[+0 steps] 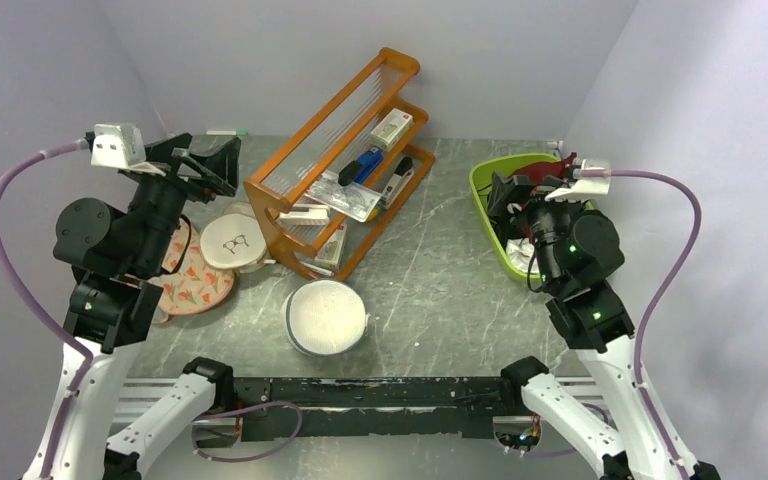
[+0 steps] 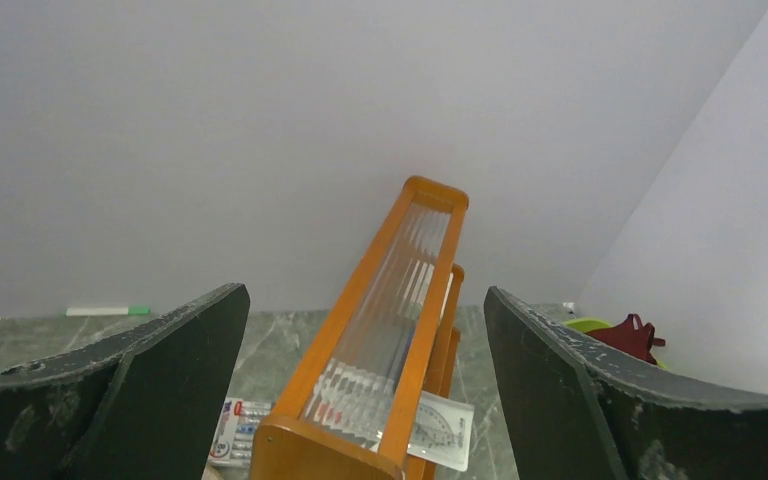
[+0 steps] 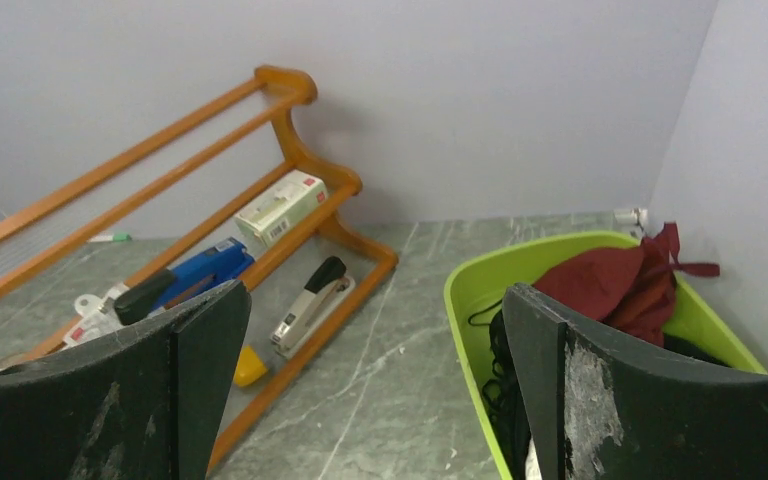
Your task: Unzip the laundry bag and remove the bra
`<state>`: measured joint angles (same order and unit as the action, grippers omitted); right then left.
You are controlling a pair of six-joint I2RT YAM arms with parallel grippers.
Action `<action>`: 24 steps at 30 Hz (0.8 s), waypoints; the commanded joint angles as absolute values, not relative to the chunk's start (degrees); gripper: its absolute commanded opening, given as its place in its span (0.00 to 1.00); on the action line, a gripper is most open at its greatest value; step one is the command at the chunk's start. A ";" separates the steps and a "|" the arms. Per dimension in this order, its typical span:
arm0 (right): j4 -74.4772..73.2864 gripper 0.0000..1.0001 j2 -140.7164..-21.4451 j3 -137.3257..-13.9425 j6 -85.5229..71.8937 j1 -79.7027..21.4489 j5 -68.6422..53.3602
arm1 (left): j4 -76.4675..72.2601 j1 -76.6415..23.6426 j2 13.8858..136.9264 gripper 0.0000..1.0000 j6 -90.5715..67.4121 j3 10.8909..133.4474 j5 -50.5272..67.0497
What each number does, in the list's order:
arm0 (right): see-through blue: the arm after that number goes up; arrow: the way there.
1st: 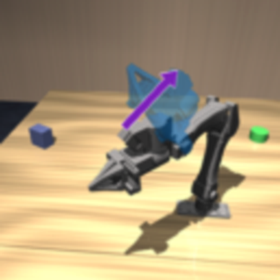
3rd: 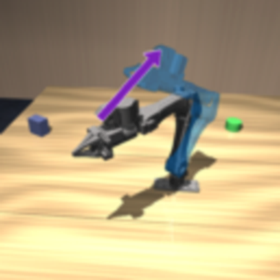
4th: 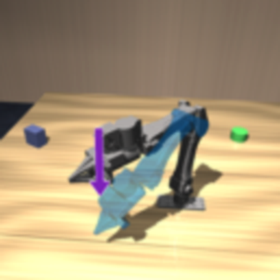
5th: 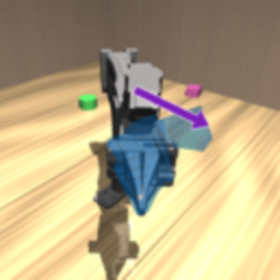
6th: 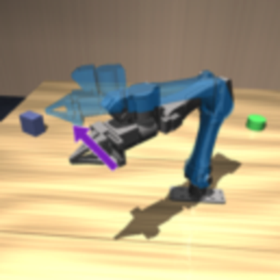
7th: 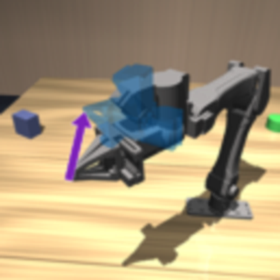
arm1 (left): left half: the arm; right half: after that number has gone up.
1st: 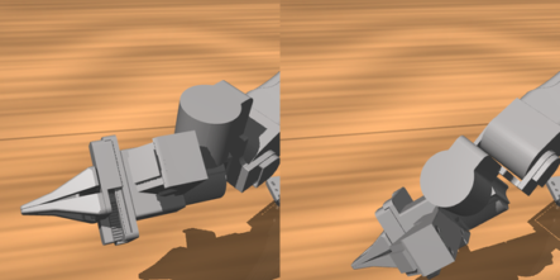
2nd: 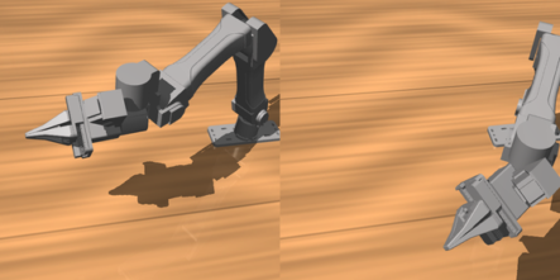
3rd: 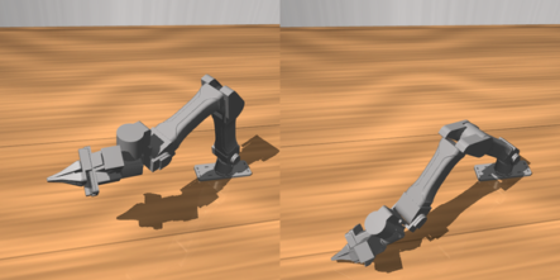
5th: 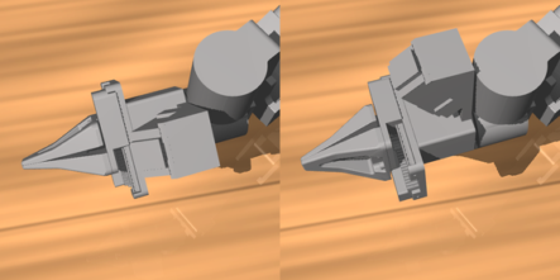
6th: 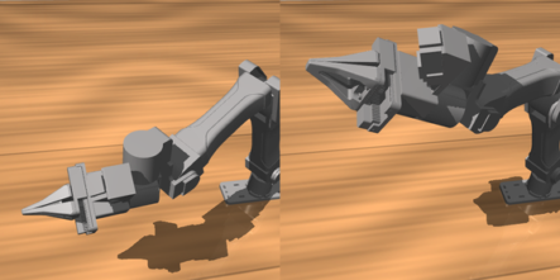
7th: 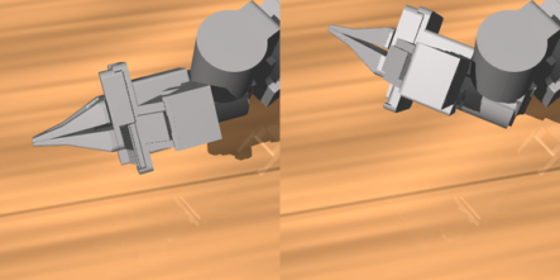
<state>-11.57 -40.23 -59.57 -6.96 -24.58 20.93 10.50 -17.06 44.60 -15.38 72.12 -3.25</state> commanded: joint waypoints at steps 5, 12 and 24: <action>-9.25 1.00 -39.65 -52.23 -15.74 -17.56 17.08 | 16.87 -16.09 41.18 1.00 -17.95 69.44 -2.98; -11.62 1.00 -40.26 -49.67 -19.17 -13.37 6.42 | 22.90 -15.54 37.01 1.00 -20.39 66.96 -2.78; -4.59 1.00 -43.28 -39.29 -25.27 -10.53 -12.80 | 34.48 -14.74 34.38 1.00 -22.80 65.30 -0.98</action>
<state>-9.69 -40.88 -42.26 -22.61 -11.33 -0.62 29.10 -15.73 34.92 -21.74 65.87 -3.09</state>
